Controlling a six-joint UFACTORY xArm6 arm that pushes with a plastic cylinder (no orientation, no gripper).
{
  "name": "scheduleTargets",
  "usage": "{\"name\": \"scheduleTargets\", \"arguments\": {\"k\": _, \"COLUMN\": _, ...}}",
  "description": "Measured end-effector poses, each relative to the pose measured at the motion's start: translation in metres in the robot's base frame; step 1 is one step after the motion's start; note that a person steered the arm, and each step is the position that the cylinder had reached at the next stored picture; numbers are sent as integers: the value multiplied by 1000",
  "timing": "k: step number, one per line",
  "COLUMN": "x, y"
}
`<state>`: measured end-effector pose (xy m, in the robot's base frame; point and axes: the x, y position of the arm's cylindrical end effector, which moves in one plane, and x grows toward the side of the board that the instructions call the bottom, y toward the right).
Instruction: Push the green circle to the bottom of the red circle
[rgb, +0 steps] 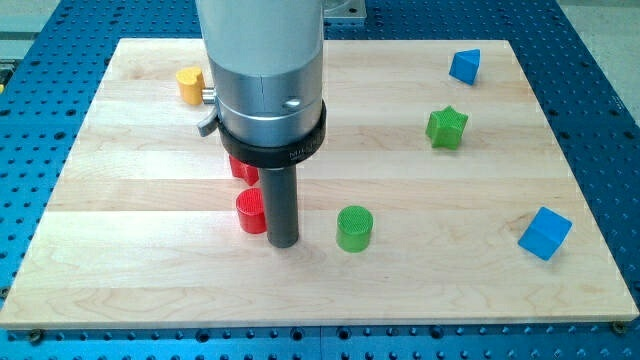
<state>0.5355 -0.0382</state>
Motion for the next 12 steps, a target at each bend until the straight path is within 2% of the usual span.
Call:
{"name": "scheduleTargets", "arguments": {"k": 3, "x": -36, "y": 1}}
{"name": "scheduleTargets", "arguments": {"k": 4, "x": -62, "y": 50}}
{"name": "scheduleTargets", "arguments": {"k": 5, "x": -51, "y": 112}}
{"name": "scheduleTargets", "arguments": {"k": 6, "x": -24, "y": 134}}
{"name": "scheduleTargets", "arguments": {"k": 7, "x": -2, "y": 99}}
{"name": "scheduleTargets", "arguments": {"k": 9, "x": -18, "y": 79}}
{"name": "scheduleTargets", "arguments": {"k": 10, "x": 4, "y": 119}}
{"name": "scheduleTargets", "arguments": {"k": 12, "x": 28, "y": 26}}
